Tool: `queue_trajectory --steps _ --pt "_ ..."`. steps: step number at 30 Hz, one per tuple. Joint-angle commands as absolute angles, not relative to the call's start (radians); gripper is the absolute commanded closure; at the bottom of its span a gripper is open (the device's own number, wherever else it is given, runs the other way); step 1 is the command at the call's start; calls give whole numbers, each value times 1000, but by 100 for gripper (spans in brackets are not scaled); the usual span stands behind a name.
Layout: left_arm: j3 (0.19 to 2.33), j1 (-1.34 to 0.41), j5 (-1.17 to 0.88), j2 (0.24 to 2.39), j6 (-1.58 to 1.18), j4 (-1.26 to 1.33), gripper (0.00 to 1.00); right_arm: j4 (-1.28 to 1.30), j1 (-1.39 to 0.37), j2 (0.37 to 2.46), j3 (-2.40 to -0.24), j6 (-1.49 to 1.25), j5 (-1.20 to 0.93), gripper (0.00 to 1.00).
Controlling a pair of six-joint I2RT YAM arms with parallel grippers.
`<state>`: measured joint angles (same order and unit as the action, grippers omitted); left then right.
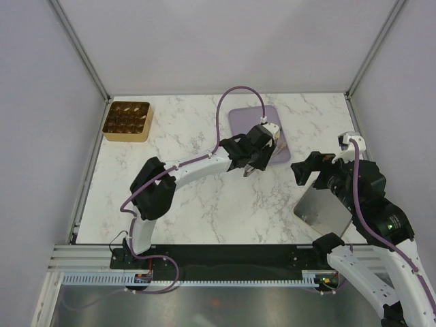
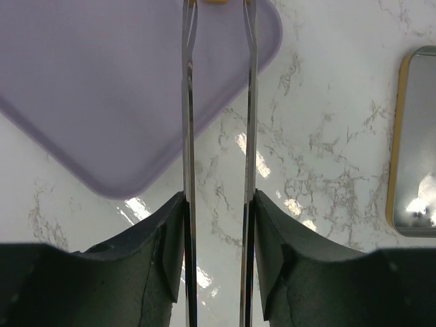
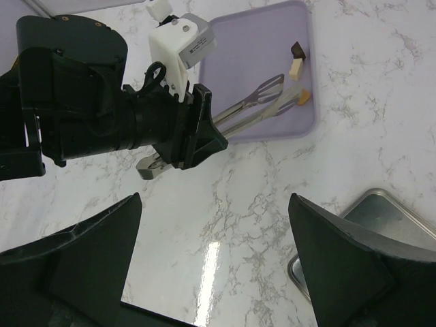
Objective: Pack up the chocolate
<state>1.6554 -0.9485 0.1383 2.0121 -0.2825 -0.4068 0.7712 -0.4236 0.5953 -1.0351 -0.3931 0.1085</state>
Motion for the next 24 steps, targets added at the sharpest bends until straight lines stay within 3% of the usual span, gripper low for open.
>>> queue_trajectory --steps 1,24 --pt "1712 -948 152 2052 -229 -301 51 767 -425 583 -1063 -374 133 2" --pt "1782 -951 190 2177 -210 -311 53 773 -426 569 -1049 -357 155 2"
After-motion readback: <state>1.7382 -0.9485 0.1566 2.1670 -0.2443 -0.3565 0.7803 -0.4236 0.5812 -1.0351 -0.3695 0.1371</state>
